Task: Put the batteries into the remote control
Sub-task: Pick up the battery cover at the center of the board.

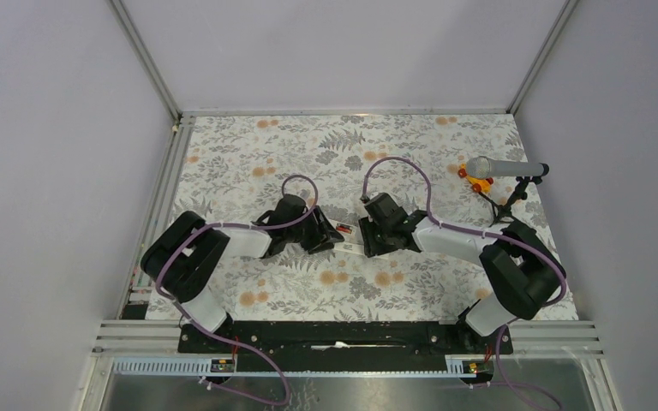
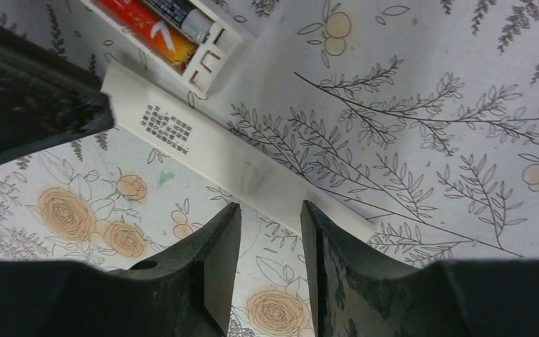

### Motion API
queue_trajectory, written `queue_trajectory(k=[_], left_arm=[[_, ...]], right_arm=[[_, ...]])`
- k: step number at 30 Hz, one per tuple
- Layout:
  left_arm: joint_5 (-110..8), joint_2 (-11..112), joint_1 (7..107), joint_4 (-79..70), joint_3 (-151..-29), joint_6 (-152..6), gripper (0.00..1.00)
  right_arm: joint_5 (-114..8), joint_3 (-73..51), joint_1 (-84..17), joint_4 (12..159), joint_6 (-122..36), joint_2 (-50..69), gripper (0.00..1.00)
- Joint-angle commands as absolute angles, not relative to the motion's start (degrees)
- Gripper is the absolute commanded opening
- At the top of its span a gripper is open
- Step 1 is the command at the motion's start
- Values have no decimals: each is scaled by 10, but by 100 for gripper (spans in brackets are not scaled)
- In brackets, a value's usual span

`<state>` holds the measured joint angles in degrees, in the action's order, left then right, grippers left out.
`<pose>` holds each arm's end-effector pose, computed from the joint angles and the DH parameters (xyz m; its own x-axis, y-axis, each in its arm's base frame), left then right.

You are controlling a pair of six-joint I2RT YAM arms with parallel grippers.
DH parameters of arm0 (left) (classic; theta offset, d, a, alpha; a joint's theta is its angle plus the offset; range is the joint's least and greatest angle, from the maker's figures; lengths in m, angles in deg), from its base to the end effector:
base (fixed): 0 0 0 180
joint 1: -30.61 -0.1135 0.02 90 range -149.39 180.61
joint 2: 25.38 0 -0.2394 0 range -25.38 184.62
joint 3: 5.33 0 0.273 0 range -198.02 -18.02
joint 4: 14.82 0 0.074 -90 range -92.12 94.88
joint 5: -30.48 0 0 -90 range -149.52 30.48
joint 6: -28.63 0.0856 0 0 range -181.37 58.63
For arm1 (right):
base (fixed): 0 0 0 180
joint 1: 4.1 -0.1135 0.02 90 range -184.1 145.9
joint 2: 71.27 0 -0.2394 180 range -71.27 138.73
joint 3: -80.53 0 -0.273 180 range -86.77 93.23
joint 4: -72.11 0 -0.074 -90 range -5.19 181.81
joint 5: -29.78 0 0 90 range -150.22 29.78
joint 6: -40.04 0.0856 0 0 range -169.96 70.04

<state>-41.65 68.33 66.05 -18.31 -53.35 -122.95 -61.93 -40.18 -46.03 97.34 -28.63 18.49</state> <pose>0.2629 -0.2193 0.0526 -0.9087 -0.3807 -0.1713 -0.1305 0.6489 -0.7496 0.2578 0.2281 0.0826 -0.8109 -0.2396 -0.5339 -0.3870 0.9039 0.1820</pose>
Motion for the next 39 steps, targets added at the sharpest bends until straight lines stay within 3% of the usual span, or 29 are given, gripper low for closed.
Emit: queue_trajectory(k=[1,7,11,17,24,27,31,34,39], left_arm=[[-402,718,662,-231,-555,-1241,49],[-349,737,662,-301,-537,-1280,49],[-314,722,662,-333,-527,-1310,42],[-306,686,660,-303,-531,-1313,29],[-348,674,659,-249,-532,-1273,25],[-380,665,660,-236,-527,-1253,28],[-416,660,666,-270,-507,-1262,38],[-445,660,678,-295,-494,-1272,47],[-466,659,689,-297,-496,-1277,52]], right_arm=[[-561,-442,-454,987,-302,199,45],[-535,-446,-454,979,-308,197,45],[-514,-453,-454,967,-309,200,45],[-489,-461,-454,944,-311,210,42],[-520,-408,-455,1000,-301,187,41],[-575,-362,-454,1045,-264,160,47],[-727,-321,-435,1101,-197,170,70],[-783,-304,-403,1121,-200,208,82],[-767,-291,-366,1053,-240,231,88]])
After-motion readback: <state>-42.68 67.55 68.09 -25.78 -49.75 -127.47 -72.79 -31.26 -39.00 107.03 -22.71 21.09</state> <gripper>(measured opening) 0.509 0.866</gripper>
